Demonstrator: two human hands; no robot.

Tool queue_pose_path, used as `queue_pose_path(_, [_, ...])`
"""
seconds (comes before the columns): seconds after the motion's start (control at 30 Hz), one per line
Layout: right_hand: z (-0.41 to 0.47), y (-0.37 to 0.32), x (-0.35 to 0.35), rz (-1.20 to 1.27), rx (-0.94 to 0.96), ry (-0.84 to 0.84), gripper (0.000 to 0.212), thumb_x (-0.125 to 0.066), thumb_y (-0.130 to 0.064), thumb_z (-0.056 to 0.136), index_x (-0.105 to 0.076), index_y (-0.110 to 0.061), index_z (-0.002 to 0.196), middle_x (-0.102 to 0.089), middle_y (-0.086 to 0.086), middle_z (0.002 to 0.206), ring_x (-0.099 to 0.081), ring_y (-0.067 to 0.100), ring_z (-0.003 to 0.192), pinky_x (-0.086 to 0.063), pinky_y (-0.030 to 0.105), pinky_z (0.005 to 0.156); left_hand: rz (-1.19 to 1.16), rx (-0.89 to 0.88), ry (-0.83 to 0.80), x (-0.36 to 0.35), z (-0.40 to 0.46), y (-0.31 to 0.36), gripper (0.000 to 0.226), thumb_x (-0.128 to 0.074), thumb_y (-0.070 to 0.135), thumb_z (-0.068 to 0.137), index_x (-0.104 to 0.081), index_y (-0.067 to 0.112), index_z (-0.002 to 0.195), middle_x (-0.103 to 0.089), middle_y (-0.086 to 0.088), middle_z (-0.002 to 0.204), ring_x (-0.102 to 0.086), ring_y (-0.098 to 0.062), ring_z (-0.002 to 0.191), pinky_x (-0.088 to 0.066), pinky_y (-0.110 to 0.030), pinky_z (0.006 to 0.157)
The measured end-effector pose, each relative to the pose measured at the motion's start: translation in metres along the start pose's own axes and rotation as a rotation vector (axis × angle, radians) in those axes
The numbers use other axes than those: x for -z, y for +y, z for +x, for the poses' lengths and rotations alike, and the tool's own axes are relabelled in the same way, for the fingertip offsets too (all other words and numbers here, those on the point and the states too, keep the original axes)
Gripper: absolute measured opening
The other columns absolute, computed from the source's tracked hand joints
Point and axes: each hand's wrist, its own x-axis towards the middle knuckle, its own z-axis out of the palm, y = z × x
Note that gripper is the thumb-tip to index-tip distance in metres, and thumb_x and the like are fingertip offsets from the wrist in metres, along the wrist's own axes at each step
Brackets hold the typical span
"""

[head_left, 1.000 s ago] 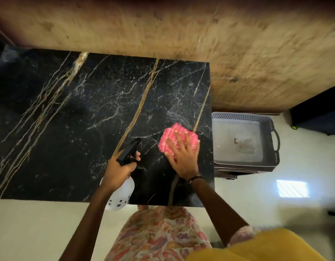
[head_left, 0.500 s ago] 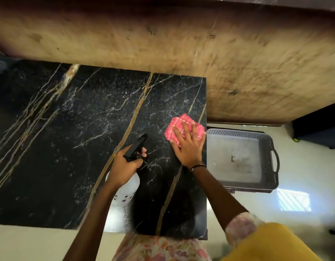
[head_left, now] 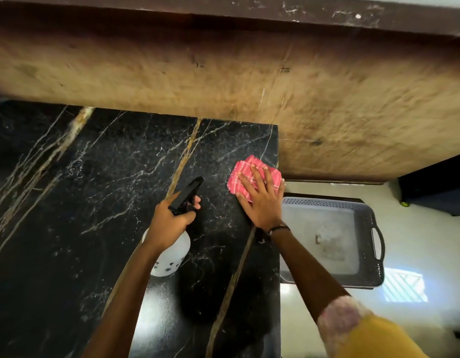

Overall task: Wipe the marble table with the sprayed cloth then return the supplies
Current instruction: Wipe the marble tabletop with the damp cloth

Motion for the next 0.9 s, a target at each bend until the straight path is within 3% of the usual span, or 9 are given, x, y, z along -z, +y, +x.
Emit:
queue_pose_path(0.1, [0.041,-0.038,-0.004,0.014,0.002,-0.028,0.055,-0.029,-0.058,0.09,-0.039,-0.038,0.14,-0.026,-0.001,0.155,-0.015,0.032,0.145,-0.007,0.07,0.106,0.017,-0.03,-0.006,-0.002,0.013,0.008,0.031,-0.053,-0.014,0.078,-0.068,0.007,0.096,-0.067,0.003,0.078,-0.046,-0.002,0.041,-0.036,-0.021,0.047])
queue_pose_path(0.2, [0.039,-0.062,-0.011,-0.011,0.206,-0.066,0.052,-0.028,-0.056,0.093,-0.036,-0.039,0.141,-0.022,-0.001,0.157,-0.007,0.03,0.146,-0.007,0.072,0.108,0.02,-0.019,-0.005,-0.003,0.029,0.014,0.023,-0.055,-0.01,0.076,-0.065,0.007,0.088,-0.054,0.009,0.048,-0.039,-0.006,0.039,-0.035,-0.025,0.048])
queue_pose_path(0.3, [0.011,-0.042,-0.011,-0.043,0.373,-0.044,0.052,-0.032,-0.057,0.093,-0.032,-0.041,0.142,-0.025,-0.003,0.156,-0.012,0.027,0.146,-0.011,0.068,0.11,0.004,-0.023,-0.012,-0.006,0.042,0.024,0.02,-0.057,-0.008,0.075,-0.063,0.011,0.076,-0.052,0.007,0.049,-0.04,-0.007,0.039,-0.035,-0.028,0.049])
queue_pose_path(0.43, [-0.002,0.022,-0.004,-0.007,0.177,0.057,0.051,-0.037,-0.058,0.091,-0.04,-0.04,0.139,-0.032,-0.003,0.153,-0.018,0.024,0.145,-0.019,0.065,0.109,0.007,-0.047,-0.045,-0.008,0.058,0.031,0.032,-0.054,-0.009,0.077,-0.068,0.012,0.097,-0.069,-0.005,0.09,-0.047,-0.001,0.044,-0.036,-0.024,0.052])
queue_pose_path(0.53, [0.011,0.036,0.0,-0.023,0.045,0.057,0.055,-0.034,-0.06,0.09,-0.04,-0.038,0.14,-0.034,-0.001,0.152,-0.021,0.028,0.143,-0.024,0.063,0.107,-0.024,-0.045,-0.045,-0.007,0.069,0.03,0.033,-0.053,-0.01,0.078,-0.067,0.012,0.097,-0.068,-0.005,0.091,-0.047,0.0,0.042,-0.035,-0.025,0.052])
queue_pose_path(0.67, [0.046,0.01,-0.001,-0.018,0.022,0.049,0.055,-0.033,-0.061,0.089,-0.04,-0.038,0.139,-0.035,-0.001,0.152,-0.023,0.03,0.143,-0.016,0.067,0.108,-0.039,-0.046,-0.03,-0.005,0.079,0.03,0.036,-0.053,-0.011,0.079,-0.068,0.019,0.091,-0.067,-0.006,0.09,-0.041,-0.003,0.039,-0.034,-0.025,0.047])
queue_pose_path(0.9, [0.125,-0.039,-0.003,0.042,-0.01,-0.032,0.053,-0.032,-0.059,0.093,-0.032,-0.042,0.142,-0.018,-0.006,0.158,-0.005,0.027,0.147,-0.001,0.066,0.11,-0.018,-0.075,-0.024,-0.005,0.092,0.029,0.037,-0.053,-0.012,0.076,-0.068,0.019,0.09,-0.069,-0.014,0.094,-0.043,-0.005,0.044,-0.035,-0.024,0.049])
